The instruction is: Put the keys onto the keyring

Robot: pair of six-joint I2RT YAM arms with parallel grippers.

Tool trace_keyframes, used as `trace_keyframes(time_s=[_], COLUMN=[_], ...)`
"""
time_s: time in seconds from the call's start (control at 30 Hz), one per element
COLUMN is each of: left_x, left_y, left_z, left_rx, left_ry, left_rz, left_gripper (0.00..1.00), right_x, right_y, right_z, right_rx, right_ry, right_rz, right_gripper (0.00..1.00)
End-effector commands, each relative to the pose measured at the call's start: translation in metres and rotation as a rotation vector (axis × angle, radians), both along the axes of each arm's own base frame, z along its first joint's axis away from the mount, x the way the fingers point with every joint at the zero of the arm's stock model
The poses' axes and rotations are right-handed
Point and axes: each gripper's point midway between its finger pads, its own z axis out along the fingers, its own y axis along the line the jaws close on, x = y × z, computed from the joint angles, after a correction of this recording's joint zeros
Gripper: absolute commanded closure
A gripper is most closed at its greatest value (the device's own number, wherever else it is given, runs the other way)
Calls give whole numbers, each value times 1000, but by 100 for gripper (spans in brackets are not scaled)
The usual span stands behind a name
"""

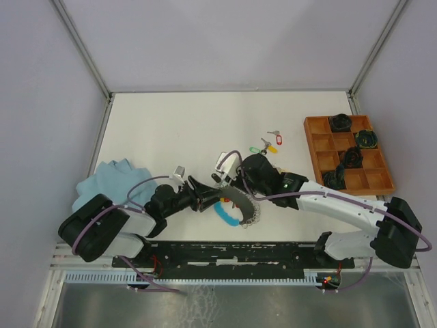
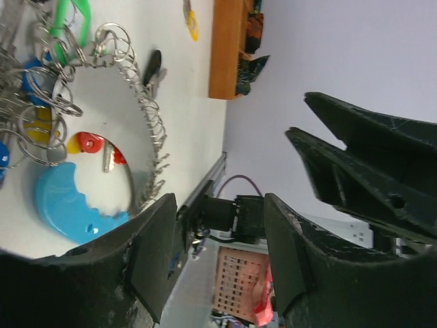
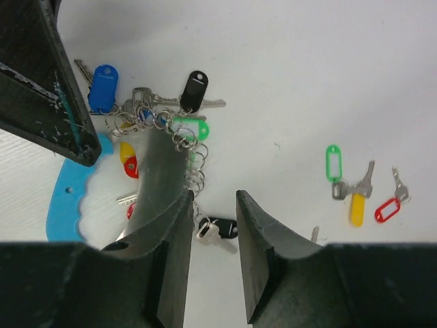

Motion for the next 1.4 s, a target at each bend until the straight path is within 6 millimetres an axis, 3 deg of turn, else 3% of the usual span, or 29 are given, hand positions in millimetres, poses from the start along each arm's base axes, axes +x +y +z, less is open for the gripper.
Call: trace_keyframes(time_s=[0.0,0.17,0.33,0.43,0.8,0.97,1.2,1.37], left_x=[0,6,1,-1,-2,-1,-1,1], left_y=[-5,-1,-9,-13,-14,-9,-8,-6], left_z=[-10,-16,-26,-33,-60,-72,-82,-84], left_rx=[151,331,416,475,616,652,656,659], left_ry=[-47,-87,-84,-91,-89,-76,-66,-65], left_rz=[-46,-39,-90,-116,-151,-148,-139,-123], left_gripper=[37,35,35,34,40,42,42,43], right_x=[-15,-31,-34,-30,-10,-14,-20,-18], right_y=[-25,-38,-39,-44,-48,-47,-36,-26], right_z=[1,-22,-31,-46,-95,-115,-123,-103], right_rx=[102,174,237,225,275,268,300,362], right_ry=[164,329,426,482,694,780,854,842], right_rz=[-137,-209,-263,-312,-435,-460,-450,-400], right_gripper=[59,52,42,41,54,58,69,85])
